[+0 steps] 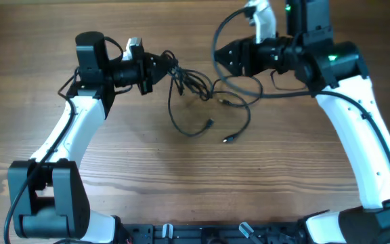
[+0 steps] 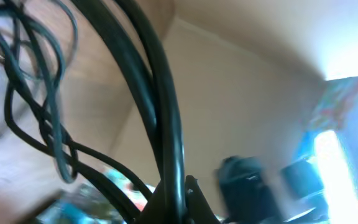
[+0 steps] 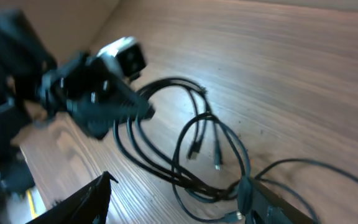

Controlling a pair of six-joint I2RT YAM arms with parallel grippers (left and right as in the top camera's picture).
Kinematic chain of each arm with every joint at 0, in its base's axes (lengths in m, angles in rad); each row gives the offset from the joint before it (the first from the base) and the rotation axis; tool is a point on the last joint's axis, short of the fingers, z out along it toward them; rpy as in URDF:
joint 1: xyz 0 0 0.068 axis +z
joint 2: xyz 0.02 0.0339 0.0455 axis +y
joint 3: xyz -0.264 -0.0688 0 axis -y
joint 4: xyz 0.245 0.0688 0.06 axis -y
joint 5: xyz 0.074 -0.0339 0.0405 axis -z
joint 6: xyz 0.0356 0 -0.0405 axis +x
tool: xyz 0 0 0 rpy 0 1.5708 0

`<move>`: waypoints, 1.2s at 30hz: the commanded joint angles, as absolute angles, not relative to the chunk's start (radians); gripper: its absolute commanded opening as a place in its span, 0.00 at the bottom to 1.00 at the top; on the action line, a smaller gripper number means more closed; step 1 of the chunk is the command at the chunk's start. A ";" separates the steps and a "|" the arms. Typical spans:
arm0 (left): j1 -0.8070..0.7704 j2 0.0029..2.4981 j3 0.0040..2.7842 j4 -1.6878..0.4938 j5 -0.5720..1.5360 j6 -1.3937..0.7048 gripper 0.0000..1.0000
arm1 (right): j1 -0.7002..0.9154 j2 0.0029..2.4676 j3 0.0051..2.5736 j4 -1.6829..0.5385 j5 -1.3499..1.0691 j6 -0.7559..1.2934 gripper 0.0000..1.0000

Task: Untangle cables

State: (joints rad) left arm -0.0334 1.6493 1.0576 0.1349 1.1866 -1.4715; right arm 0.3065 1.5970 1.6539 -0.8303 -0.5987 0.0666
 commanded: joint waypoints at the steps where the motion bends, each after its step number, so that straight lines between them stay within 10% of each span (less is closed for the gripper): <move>1: -0.035 1.621 1.068 0.333 1.252 -1.951 0.04 | 0.366 1.634 1.660 -0.831 -0.619 -0.132 0.68; 14: -0.035 1.621 1.068 0.520 1.203 -2.159 0.04 | 0.477 1.764 1.660 -0.794 -0.637 -0.235 0.63; 17: -0.035 1.621 1.068 0.520 1.180 -2.159 0.04 | 0.490 1.792 1.660 -0.773 -0.654 -0.197 0.50; 20: -0.034 1.621 1.068 0.520 1.170 -2.149 0.04 | 0.490 1.806 1.660 -0.749 -0.614 -0.124 0.15; 28: -0.017 1.621 1.068 0.318 1.037 -1.290 0.12 | 0.490 1.700 1.665 -0.687 -0.684 0.135 0.04; 36: -0.022 1.621 1.068 -0.024 0.765 -1.111 0.04 | 0.490 1.586 1.665 -0.730 -0.830 0.231 0.04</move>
State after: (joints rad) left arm -0.0422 1.6016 1.0821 0.0036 0.9661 -1.2873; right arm 0.4927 1.6970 1.6421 -0.7444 -0.6621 0.1825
